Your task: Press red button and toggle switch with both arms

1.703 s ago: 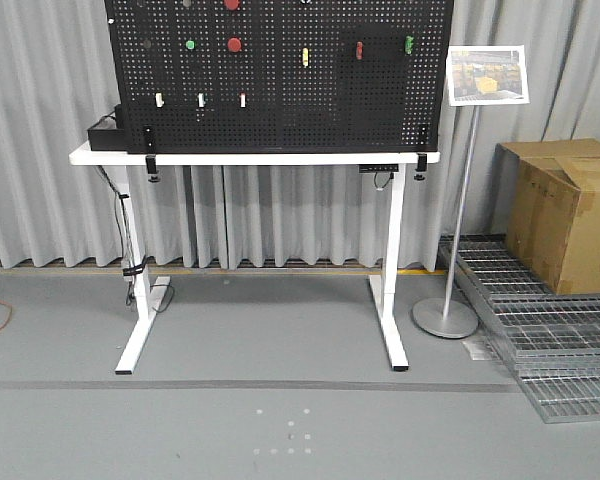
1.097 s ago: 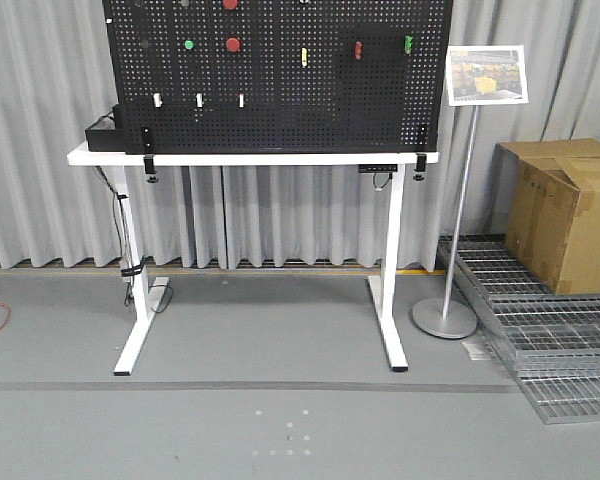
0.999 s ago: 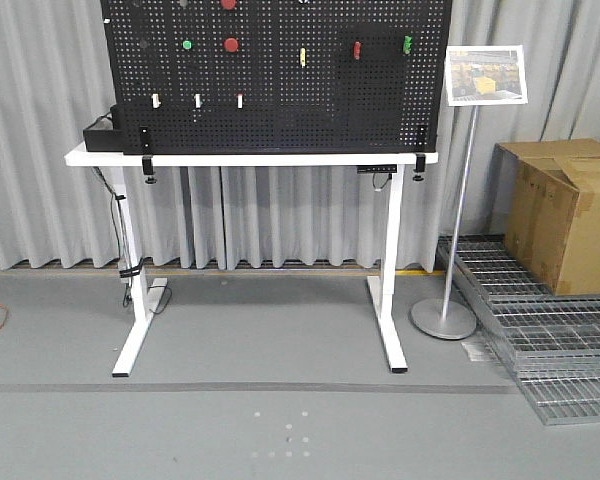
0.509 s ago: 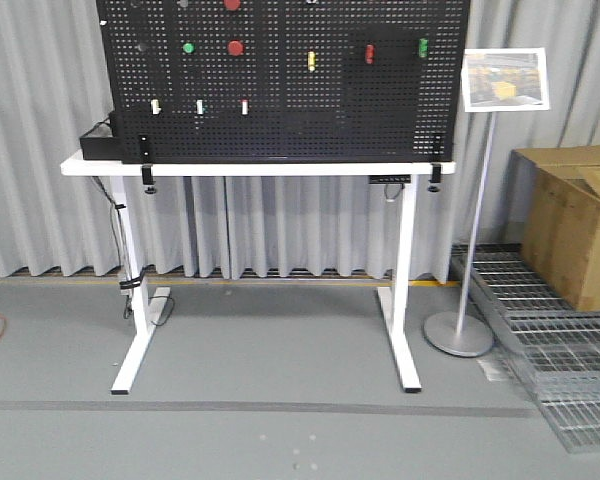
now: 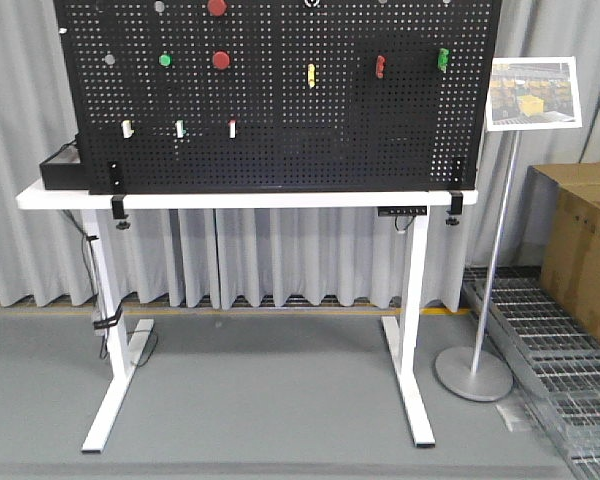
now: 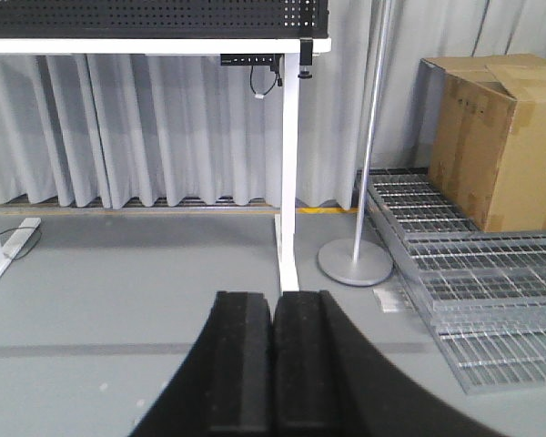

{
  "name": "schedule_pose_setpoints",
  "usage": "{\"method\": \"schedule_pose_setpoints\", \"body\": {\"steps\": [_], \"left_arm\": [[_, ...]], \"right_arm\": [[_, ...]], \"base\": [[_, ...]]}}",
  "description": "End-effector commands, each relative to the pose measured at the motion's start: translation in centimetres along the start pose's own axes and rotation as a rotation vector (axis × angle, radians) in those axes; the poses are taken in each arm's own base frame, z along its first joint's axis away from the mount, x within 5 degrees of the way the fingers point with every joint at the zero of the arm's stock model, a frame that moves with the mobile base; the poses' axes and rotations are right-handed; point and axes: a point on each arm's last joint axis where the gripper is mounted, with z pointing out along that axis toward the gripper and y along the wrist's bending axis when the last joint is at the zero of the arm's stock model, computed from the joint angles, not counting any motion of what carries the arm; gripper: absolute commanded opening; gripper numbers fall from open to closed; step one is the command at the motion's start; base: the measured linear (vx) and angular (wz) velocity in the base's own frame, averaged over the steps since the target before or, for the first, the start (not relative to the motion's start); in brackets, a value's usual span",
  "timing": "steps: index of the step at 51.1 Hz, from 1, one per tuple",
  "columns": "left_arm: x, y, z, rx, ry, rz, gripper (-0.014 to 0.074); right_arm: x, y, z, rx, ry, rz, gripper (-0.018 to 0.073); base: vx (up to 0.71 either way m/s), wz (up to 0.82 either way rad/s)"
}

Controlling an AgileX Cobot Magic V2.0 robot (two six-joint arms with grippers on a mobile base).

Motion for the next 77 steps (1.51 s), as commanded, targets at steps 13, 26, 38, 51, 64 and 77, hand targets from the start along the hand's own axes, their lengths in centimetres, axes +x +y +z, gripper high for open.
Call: {"method": "schedule_pose_setpoints", "body": {"steps": [13,26,38,51,64,77], "left_arm": [[0.18,-0.03,0.0,0.004,-0.06,-0.007,0.0001],[0.18,-0.03,0.0,0.004,-0.06,-0.007,0.0001],[0.18,-0.03,0.0,0.004,-0.06,-0.007,0.0001],[0.18,-0.03,0.0,0.004,-0.06,-0.007,0.0001],[0.18,-0.03,0.0,0.004,-0.06,-0.007,0.0001],[0.18,-0.03,0.0,0.004,-0.06,-0.007,0.0001]], "right_arm": [[-0.45,0.05,-0.07,-0.003,-0.086,-0.008,-0.0003],[-0.45,0.05,-0.07,-0.003,-0.086,-0.008,-0.0003],[-0.45,0.05,-0.07,-0.003,-0.086,-0.008,-0.0003],[-0.45,0.05,-0.07,-0.003,-0.086,-0.008,-0.0003],[-0.45,0.05,-0.07,-0.003,-0.086,-0.008,-0.0003],[-0.45,0.05,-0.07,-0.003,-0.086,-0.008,-0.0003]], "base": [[0.39,-0.03],[0.4,-0.02],[0.43,-0.01],[0.46,0.01],[0.45,-0.02],[0.38,0.02]]}}
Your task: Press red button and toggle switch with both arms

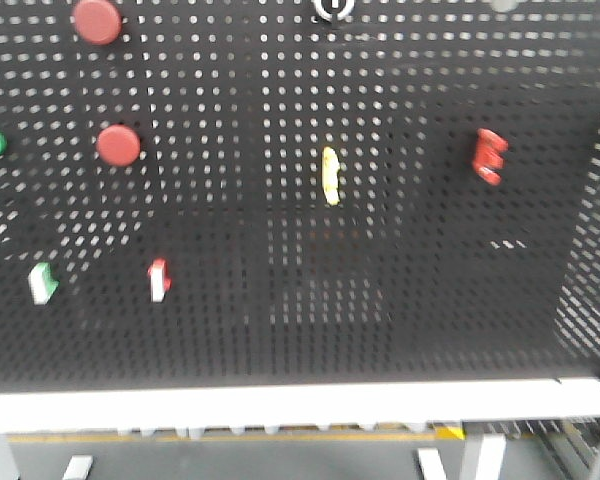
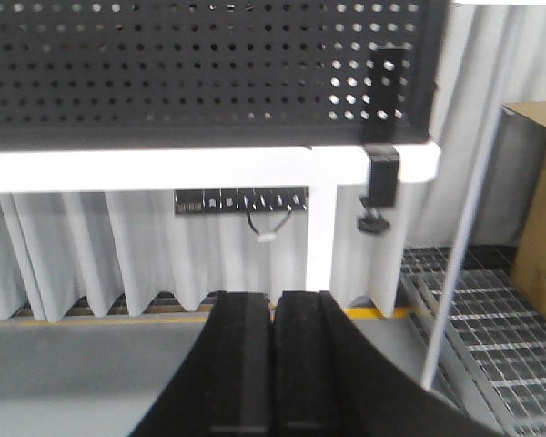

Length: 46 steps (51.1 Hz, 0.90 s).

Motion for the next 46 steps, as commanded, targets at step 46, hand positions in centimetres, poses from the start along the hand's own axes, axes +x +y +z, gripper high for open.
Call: {"method": "schedule_pose_setpoints", "body": {"steps": [46], "left_arm": [[0.18,-0.03,0.0,0.004,-0.06,-0.007,0.0001]], "right_arm": [[-0.45,0.05,-0.07,-0.003,-0.086,-0.008,-0.0003]], "base": [[0.15,0.02]]}}
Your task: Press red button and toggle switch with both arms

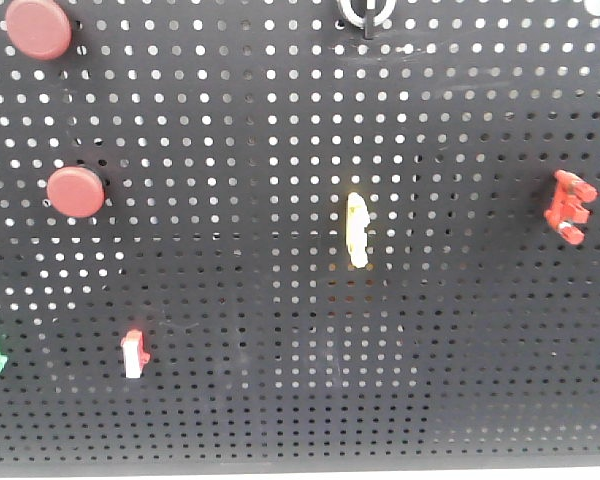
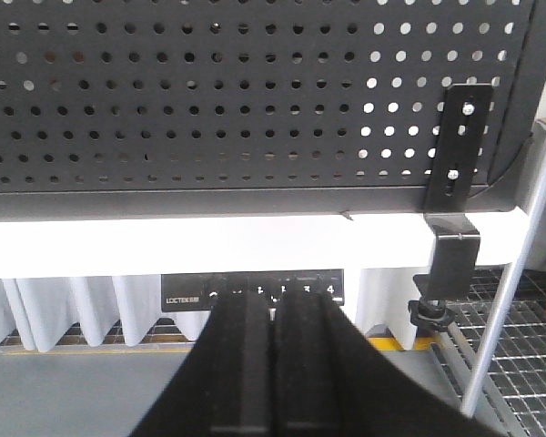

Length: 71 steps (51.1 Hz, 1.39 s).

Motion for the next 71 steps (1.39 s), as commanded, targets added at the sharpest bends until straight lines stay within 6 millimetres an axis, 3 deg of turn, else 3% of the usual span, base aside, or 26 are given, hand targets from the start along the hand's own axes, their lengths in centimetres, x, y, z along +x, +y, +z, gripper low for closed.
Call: {"method": "schedule_pose_setpoints", "body": {"steps": [1,33,41,54,64,71], "left_arm": [[0.2,0.0,0.0,0.004,-0.06,-0.007,0.0001],[0.2,0.0,0.0,0.004,-0.06,-0.007,0.0001],[-0.1,0.0,0.0,0.004,-0.088,-0.007,0.0001],[-0.3,0.0,0.0,0.003,-0.106,-0.007,0.0001],[-1.5,0.1,-0.2,-0.002,-0.234,-0.045,0.0001],[-4.0,0.2,-0.8,-0.007,-0.377,-0.048,0.0001]], "right_arm": [[-0.5,0.0,-0.1,-0.003,-0.086,-0.008,-0.0003],[-0.8,0.0,-0.1,0.001,-0.13,-0.052,-0.0003],[-1.5,0.2,-0.2,-0.024,-0.202,0.083,-0.0003],[-2.2,0.2,-0.4,-0.031,-0.284,0.072,-0.0003],[-3.7,0.3,-1.0,-0.049,-0.453,0.069,-0.0003],[-6.3,0.3,-2.2,-0.059,-0.602,0.069,-0.0003]], "base": [[0.02,0.0],[0.0,0.0],[0.0,0.0],[0.0,0.0],[0.0,0.0],[0.0,0.0]]}}
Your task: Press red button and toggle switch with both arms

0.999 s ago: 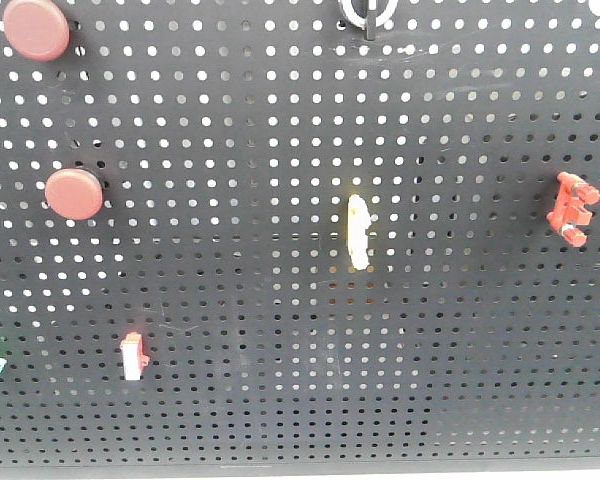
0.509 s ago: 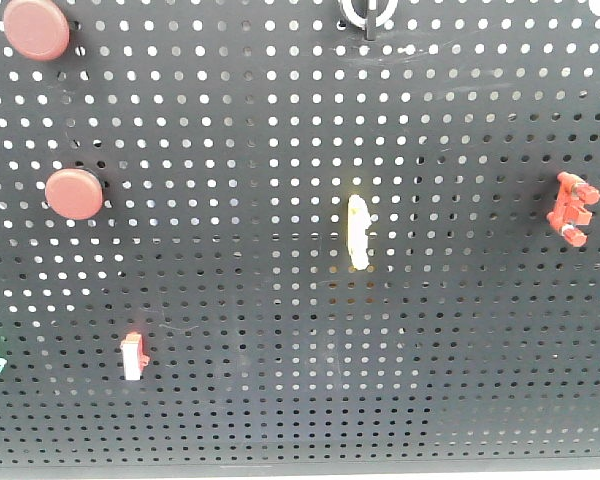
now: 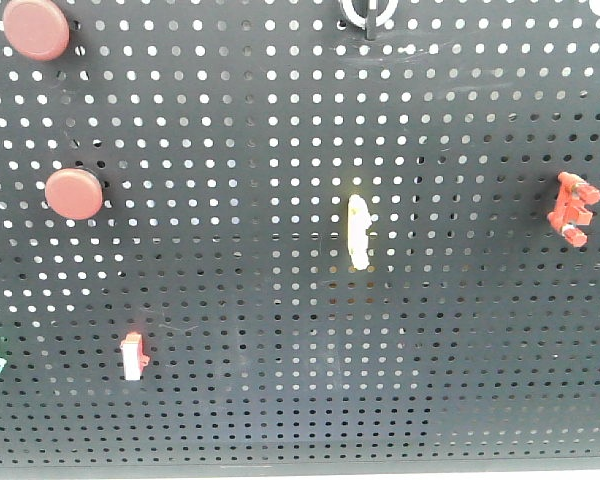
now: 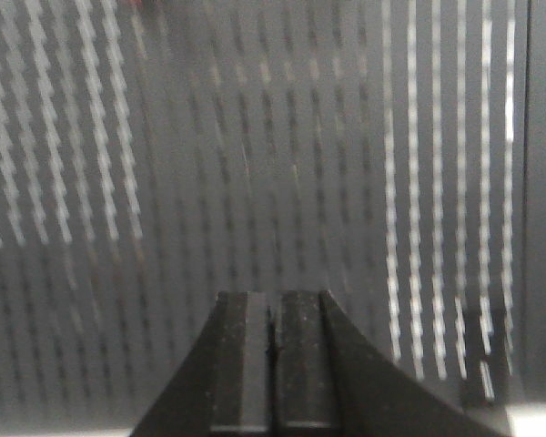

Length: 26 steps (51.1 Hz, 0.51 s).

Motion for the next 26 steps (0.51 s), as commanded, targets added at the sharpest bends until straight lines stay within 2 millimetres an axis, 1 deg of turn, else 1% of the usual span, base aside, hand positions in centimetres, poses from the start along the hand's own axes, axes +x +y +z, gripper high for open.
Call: {"method": "schedule_pose_setpoints", "body": {"steps": [1,4,7,8,9,13,17,18,19,22,24,25,26], "left_arm": [[-2.7,0.0,-0.1,0.002,-0.173,-0.007,0.0001],[-4.4,-0.1,-0.1,0.005,-0.195,0.013,0.0001],[-6.7,-0.2,-0.2,0.01,-0.214,0.065,0.0001],[-7.6,-0.3,-0.2,0.011,-0.216,0.087,0.0001],[-9.0,-0.3,-0.3,0.011,-0.233,0.106,0.0001],[-12.2,-0.3,-0.4,0.004,-0.238,0.159,0.0001],[-15.4,-0.3,0.0,-0.005,-0.242,0.173,0.0001],[-16.4,-0.3,-0.1,-0.007,-0.257,0.171,0.0001],[-16.9,-0.3,0.2,-0.007,-0.25,0.169,0.0001],[-19.4,-0.4,0.7,-0.009,-0.285,0.169,0.0001],[-20.8,-0.4,1.2,-0.01,-0.302,0.167,0.0001],[-21.1,-0.4,2.0,-0.009,-0.283,0.168,0.0001],[-21.9,-0.4,2.1,-0.01,-0.297,0.167,0.0001]], "right_arm": [[-3.8,0.3,-0.3,-0.021,-0.223,-0.01,-0.0003],[-6.1,0.4,-0.4,-0.021,-0.252,-0.038,-0.0003],[-8.6,0.6,-0.4,-0.017,-0.268,-0.08,-0.0003],[-9.6,0.6,-0.3,-0.014,-0.267,-0.102,-0.0003],[-10.2,0.6,-0.2,-0.011,-0.256,-0.121,-0.0003],[-13.8,0.7,0.2,0.006,-0.263,-0.185,-0.0003],[-16.7,0.8,1.0,0.016,-0.271,-0.212,-0.0003],[-17.3,0.8,1.2,0.018,-0.274,-0.214,-0.0003],[-18.0,0.8,1.6,0.019,-0.277,-0.219,-0.0003],[-19.8,0.9,2.6,0.02,-0.285,-0.22,-0.0003],[-20.7,0.9,3.3,0.02,-0.285,-0.22,-0.0003],[-21.3,0.9,4.0,0.019,-0.282,-0.22,-0.0003],[-21.4,0.9,4.1,0.019,-0.28,-0.22,-0.0003]], "base": [[0.0,0.0],[0.0,0.0],[0.0,0.0],[0.0,0.0],[0.0,0.0],[0.0,0.0],[0.0,0.0],[0.0,0.0],[0.0,0.0],[0.0,0.0],[0.0,0.0],[0.0,0.0],[0.0,0.0]]}}
